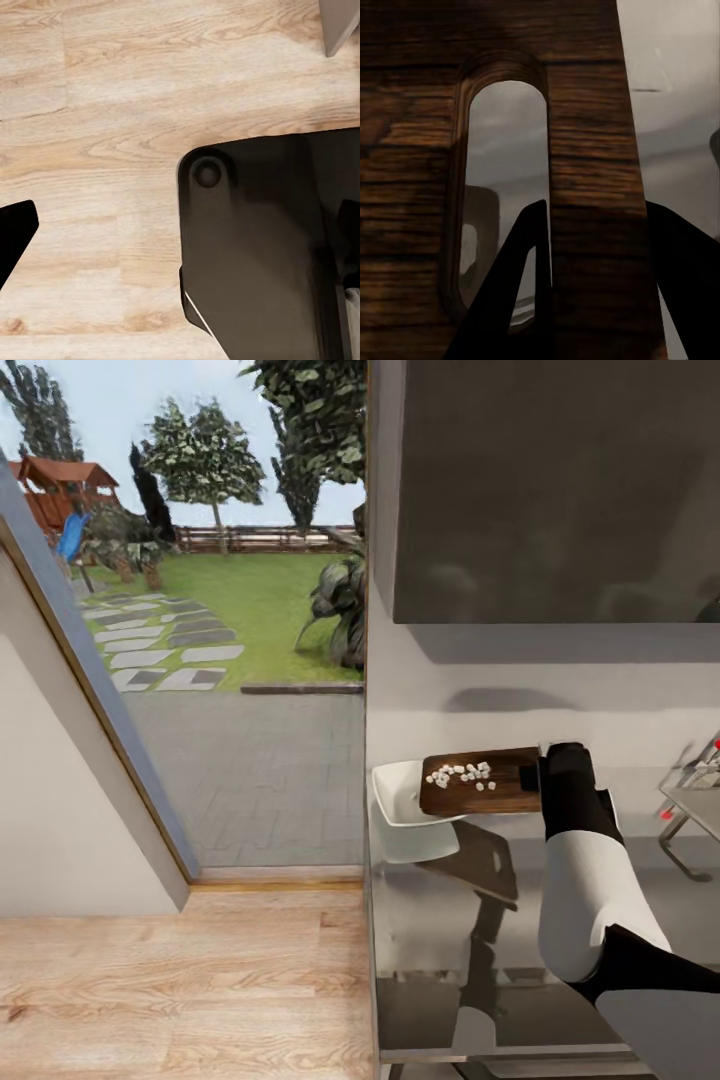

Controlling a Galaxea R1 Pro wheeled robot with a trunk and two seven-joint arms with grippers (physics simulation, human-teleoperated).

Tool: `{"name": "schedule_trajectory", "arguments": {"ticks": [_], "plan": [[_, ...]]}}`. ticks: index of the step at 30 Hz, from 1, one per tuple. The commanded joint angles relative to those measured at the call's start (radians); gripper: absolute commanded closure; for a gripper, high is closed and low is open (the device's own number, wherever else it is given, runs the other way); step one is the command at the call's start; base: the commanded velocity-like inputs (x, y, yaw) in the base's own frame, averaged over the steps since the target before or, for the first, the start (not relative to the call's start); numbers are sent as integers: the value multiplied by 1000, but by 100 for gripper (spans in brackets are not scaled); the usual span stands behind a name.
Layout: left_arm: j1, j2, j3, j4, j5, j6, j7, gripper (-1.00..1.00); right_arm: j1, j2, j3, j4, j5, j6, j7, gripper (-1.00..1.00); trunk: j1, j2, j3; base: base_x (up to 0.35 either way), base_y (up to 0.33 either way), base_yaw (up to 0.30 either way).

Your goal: In the kitchen, take the Vidalia onion out of the sink, dice it on the chopping board with the paring knife, put the diced onion into the bowl on the countertop, then place both the paring knife and the chopping board into the sink.

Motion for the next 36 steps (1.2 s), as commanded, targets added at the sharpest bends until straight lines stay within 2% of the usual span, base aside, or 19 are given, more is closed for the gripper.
{"name": "schedule_trajectory", "arguments": {"ticks": [1, 7, 13, 17, 20, 24, 36], "plan": [[0, 1, -9, -2, 10, -2, 4, -100, -1, 2, -2, -2, 12, 1, 5, 100, 1, -2, -2, 0, 24, 0], [0, 1, -9, -2, 10, -2, 4, -100, -1, 4, 30, -1, 10, 0, -38, 100, 1, -2, -2, 0, 5, 0], [0, 1, -9, -2, 10, -2, 4, -100, -1, 5, 42, -2, 10, 0, -56, 100, 1, -2, -2, 0, 0, 0], [0, 1, -9, -2, 10, -2, 2, -100, -1, 31, 68, -2, 11, 1, -67, 100, 1, -2, -2, 0, 0, 0], [0, 1, -9, -1, 10, -2, 1, -100, -1, 41, 78, -1, 11, 1, -91, 100, 1, -2, -2, 0, 0, 0], [0, 1, -9, 7, 10, -2, 0, -100, -3, 49, 82, -2, 10, 2, -127, 100, 1, -2, -2, 0, 0, 0], [0, 1, -9, 9, 10, -2, 0, -100, -4, 58, 84, -2, 10, 3, -132, 100, 1, -2, -2, 0, 0, 0]]}}
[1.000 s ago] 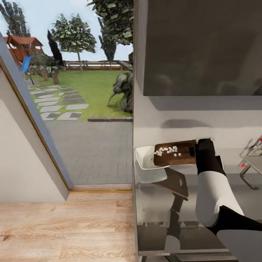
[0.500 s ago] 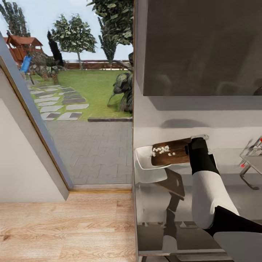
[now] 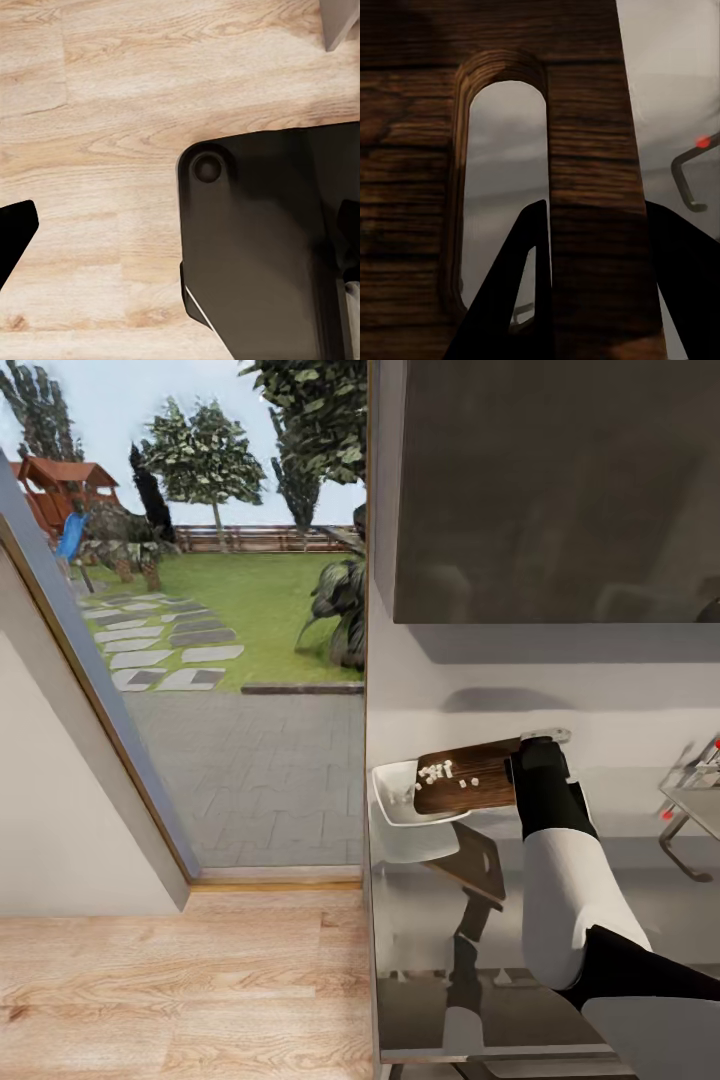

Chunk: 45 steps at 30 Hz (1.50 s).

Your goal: In the kitchen, take the Vidalia onion out of the sink, dice it on the chopping board with the paring knife, put the diced onion into the bowl on the countertop, then place both the paring knife and the chopping board into the sink.

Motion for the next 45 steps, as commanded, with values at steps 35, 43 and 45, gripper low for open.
{"name": "schedule_trajectory", "arguments": {"ticks": [35, 43, 45], "plan": [[0, 1, -9, 0, 10, -2, 3, -100, -6, 56, 81, -1, 10, 3, -122, 100, 1, -2, -2, 0, 0, 0], [0, 1, -9, 0, 10, -2, 3, -100, -6, 56, 82, -1, 10, 3, -122, 100, 1, -2, -2, 0, 0, 0], [0, 1, -9, 1, 10, -2, 3, -100, -6, 56, 82, -1, 10, 3, -122, 100, 1, -2, -2, 0, 0, 0]]}}
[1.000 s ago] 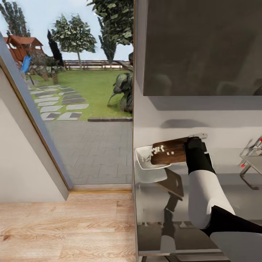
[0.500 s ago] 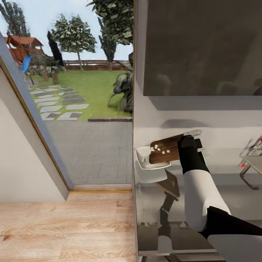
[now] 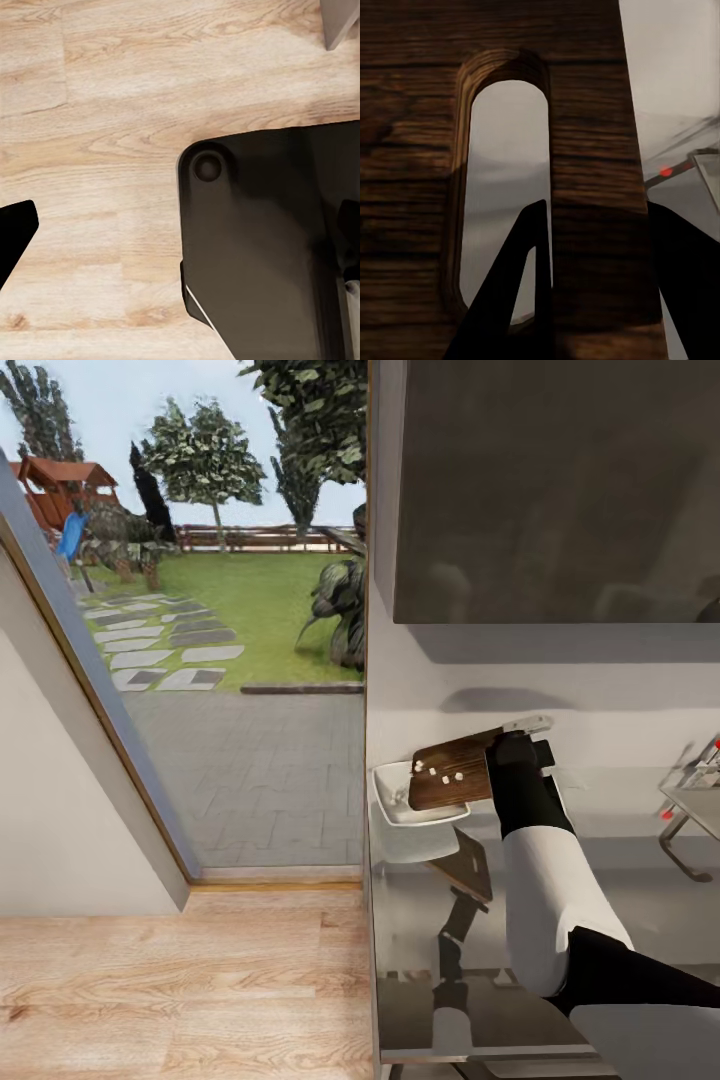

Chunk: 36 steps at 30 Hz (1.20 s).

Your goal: In the kitchen, take the Vidalia onion out of the sink, dice it on the chopping board with the paring knife, put the diced onion into the bowl on the countertop, then place both the paring knife and the chopping board into the sink.

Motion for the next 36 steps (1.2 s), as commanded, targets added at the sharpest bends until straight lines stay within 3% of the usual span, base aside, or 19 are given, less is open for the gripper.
{"name": "schedule_trajectory", "arguments": {"ticks": [1, 30, 36], "plan": [[0, 1, -9, -1, 10, -2, 4, -100, -1, 1, -2, -1, -2, 1, -3, 100, 1, -2, -2, 0, 0, 0], [0, 1, -9, -1, 10, -2, 4, -100, -3, 1, 4, 1, 4, 14, -5, 100, 1, -2, -2, 0, 16, 0], [0, -1, -9, 6, 10, -2, 4, -100, -3, 1, 7, 1, 5, 13, -52, 100, 1, -2, -2, 0, 0, 0]]}}
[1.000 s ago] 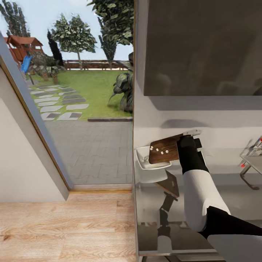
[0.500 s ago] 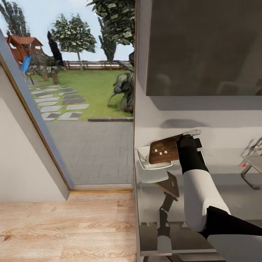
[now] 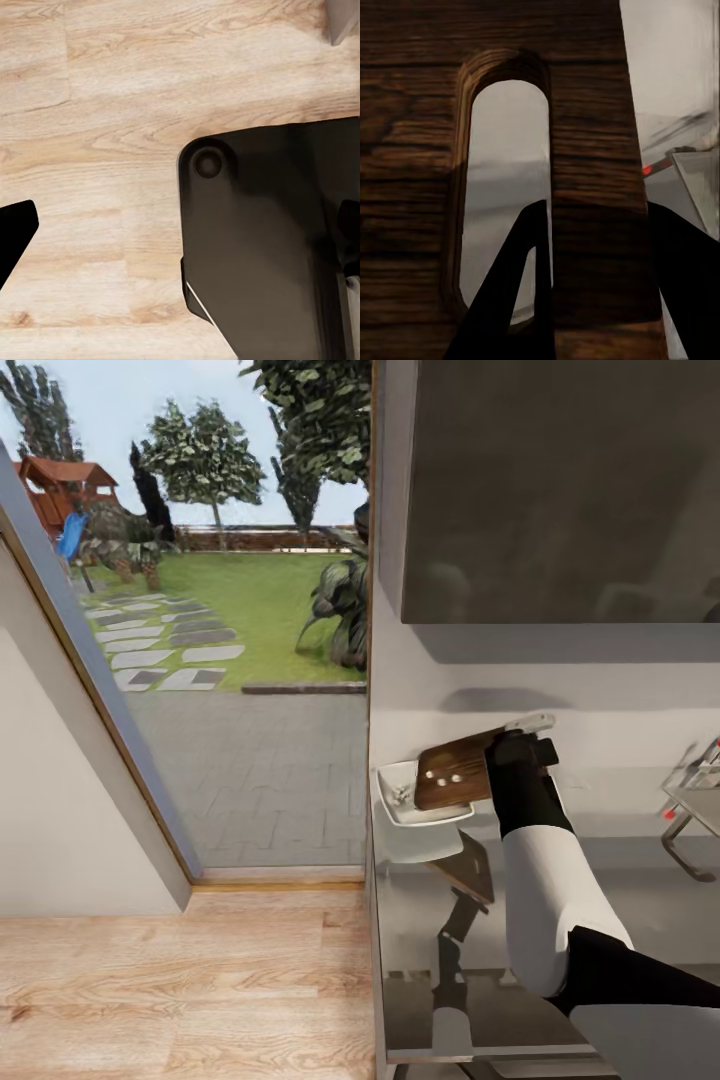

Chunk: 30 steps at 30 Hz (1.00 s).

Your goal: In the kitchen, take the Vidalia onion out of the sink, dice it on the chopping board with the paring knife, put the diced onion into the bowl on the countertop, then place both the paring knife and the chopping board into the sink.

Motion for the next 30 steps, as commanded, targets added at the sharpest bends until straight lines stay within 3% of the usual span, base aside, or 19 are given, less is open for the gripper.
{"name": "schedule_trajectory", "arguments": {"ticks": [1, 8, 25, 30], "plan": [[0, 1, -9, -1, 10, -2, 4, -100, -1, 1, 3, 0, -9, 1, -13, 100, 1, -2, -2, 0, 0, 0], [0, 1, -9, 0, 10, -2, 4, -100, -1, 1, 74, 0, -11, 2, -23, 100, 1, -2, -2, 0, 0, 0], [0, 1, -9, 1, 10, -2, 4, -100, -1, 1, 79, -1, -13, 2, -23, 100, 1, -2, -2, 0, 0, 0], [0, 1, -9, 6, 10, -2, 4, -100, -1, 1, 73, -25, -32, 0, -15, 100, 1, -2, -2, 0, 0, 0]]}}
